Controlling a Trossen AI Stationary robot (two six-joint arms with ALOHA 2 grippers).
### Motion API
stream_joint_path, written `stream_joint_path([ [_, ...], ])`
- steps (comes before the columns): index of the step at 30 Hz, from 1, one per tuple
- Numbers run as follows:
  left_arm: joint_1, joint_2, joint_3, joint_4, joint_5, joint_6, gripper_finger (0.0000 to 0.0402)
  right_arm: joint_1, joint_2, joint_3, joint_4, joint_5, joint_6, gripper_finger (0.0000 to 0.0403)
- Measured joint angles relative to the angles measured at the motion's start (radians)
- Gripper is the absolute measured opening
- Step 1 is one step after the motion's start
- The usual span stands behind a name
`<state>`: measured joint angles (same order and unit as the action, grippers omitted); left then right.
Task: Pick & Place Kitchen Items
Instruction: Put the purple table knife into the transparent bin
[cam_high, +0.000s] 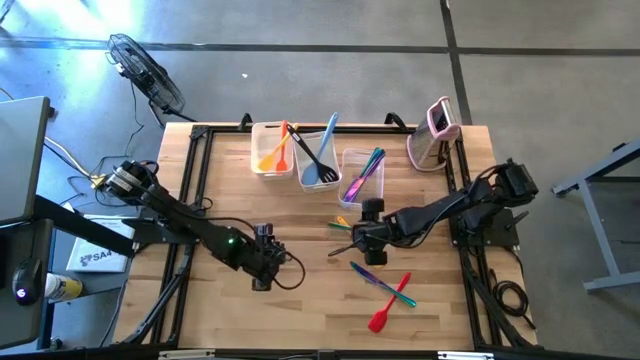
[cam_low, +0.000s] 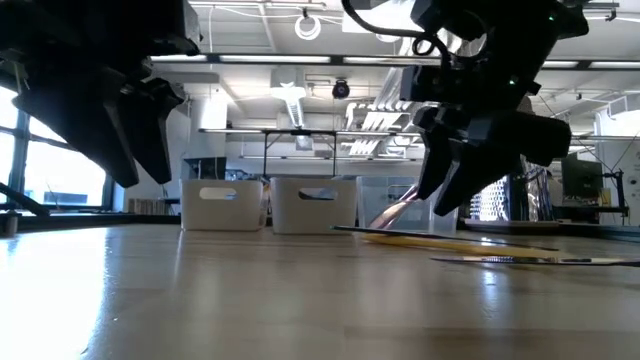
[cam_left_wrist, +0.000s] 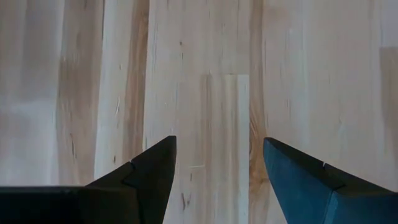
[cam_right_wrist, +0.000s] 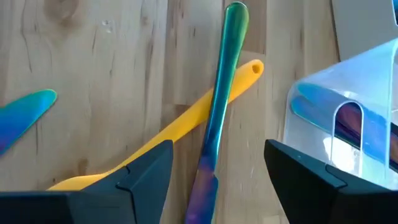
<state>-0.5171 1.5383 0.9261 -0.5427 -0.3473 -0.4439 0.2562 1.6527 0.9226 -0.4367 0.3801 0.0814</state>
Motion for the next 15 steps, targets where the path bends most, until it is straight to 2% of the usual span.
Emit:
stream_joint_path([
  [15, 0.0, 0.0, -0.005, -0.029, 0.061, 0.013, 0.0232, 0.01, 0.131, 0.004, -0.001, 0.001, 0.018, 0.0246],
])
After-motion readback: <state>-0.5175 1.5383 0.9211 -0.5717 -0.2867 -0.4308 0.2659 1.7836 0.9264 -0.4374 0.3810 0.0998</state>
